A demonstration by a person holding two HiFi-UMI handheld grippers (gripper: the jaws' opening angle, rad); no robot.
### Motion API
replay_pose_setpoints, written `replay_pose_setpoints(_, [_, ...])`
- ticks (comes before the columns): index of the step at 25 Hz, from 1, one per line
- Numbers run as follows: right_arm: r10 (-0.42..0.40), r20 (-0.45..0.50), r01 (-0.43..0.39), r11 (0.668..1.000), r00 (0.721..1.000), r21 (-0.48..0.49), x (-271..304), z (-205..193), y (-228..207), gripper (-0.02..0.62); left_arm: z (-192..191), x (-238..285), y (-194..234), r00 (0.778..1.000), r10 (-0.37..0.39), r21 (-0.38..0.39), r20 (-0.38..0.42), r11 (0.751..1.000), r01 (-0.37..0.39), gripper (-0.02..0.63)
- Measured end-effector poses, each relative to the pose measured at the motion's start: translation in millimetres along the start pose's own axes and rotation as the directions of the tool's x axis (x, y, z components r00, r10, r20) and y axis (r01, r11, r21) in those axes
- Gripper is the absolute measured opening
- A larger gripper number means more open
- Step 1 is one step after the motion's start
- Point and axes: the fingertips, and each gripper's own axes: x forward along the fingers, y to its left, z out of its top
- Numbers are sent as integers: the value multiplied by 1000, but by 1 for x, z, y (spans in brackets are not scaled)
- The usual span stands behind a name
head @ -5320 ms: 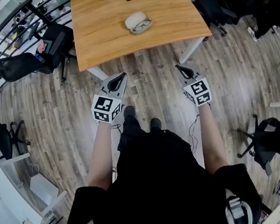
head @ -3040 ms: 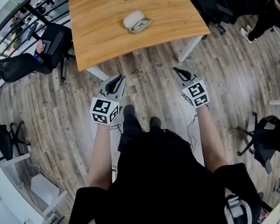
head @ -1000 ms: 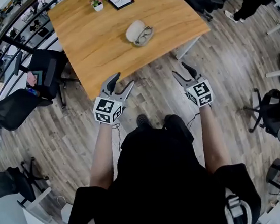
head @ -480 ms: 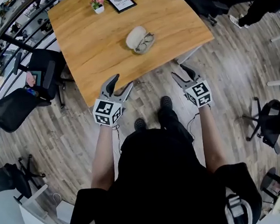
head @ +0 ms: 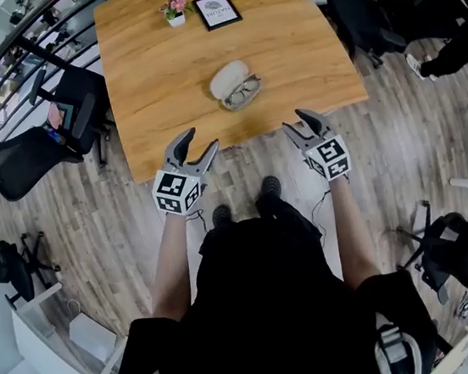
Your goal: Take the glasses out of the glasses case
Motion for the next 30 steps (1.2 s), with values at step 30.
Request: replay_pose_setpoints(30, [231, -120, -244, 963, 966, -114, 129, 24, -28, 164, 2, 52, 89, 989, 142, -118, 30, 983, -137, 262])
